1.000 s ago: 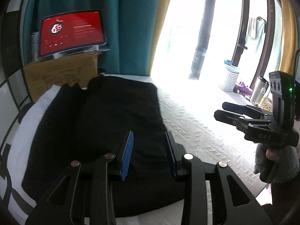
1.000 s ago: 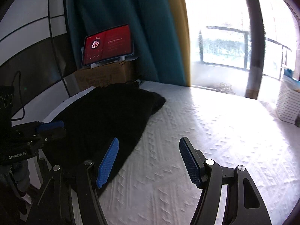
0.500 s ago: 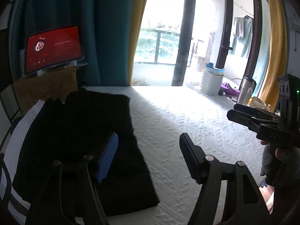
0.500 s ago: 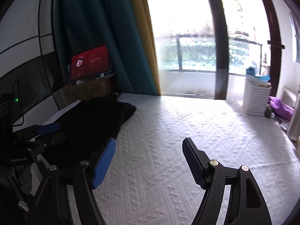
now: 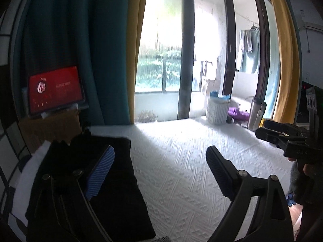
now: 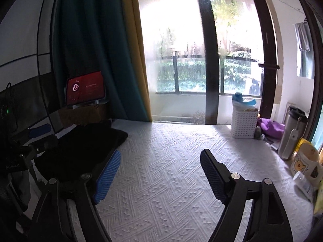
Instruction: Fold small clothes
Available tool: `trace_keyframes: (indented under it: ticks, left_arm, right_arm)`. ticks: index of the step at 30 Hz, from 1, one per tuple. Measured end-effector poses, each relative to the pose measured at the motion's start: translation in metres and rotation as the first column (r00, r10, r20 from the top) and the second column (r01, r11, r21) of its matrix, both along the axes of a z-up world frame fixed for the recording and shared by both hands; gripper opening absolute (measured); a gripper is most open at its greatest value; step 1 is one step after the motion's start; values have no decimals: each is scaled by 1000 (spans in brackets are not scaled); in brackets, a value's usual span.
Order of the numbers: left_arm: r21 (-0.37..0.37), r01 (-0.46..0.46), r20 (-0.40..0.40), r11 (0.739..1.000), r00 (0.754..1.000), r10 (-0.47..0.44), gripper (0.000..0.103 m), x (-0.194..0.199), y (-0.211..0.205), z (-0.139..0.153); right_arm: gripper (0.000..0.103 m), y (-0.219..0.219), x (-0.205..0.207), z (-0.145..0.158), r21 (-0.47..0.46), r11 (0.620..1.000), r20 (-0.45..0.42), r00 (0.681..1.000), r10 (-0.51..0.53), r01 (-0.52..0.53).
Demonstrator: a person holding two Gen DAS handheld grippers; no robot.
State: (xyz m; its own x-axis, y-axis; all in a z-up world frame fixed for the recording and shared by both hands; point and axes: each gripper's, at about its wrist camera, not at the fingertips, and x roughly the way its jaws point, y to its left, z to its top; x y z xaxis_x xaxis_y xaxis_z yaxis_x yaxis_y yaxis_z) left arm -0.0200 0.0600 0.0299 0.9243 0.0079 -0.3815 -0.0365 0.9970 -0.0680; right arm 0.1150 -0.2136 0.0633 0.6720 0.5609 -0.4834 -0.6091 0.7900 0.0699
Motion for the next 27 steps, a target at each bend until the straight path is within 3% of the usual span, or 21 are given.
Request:
trace_keyframes:
  ticks: [7, 15, 27]
  left_arm:
    - [28, -29, 92, 999, 995, 27, 102, -12, -5, 27]
    - [76, -77, 169, 994, 984, 63, 102, -25, -11, 49]
    - [67, -153, 234, 986, 963, 134, 102, -39, -7, 60]
  right_arm:
    - [89, -15, -15, 28, 14, 999, 65, 997, -45, 44]
    - [94, -22, -34, 55, 7, 992, 142, 982, -125, 125]
    - [96, -19, -47, 71, 16, 994, 186, 976, -112, 111]
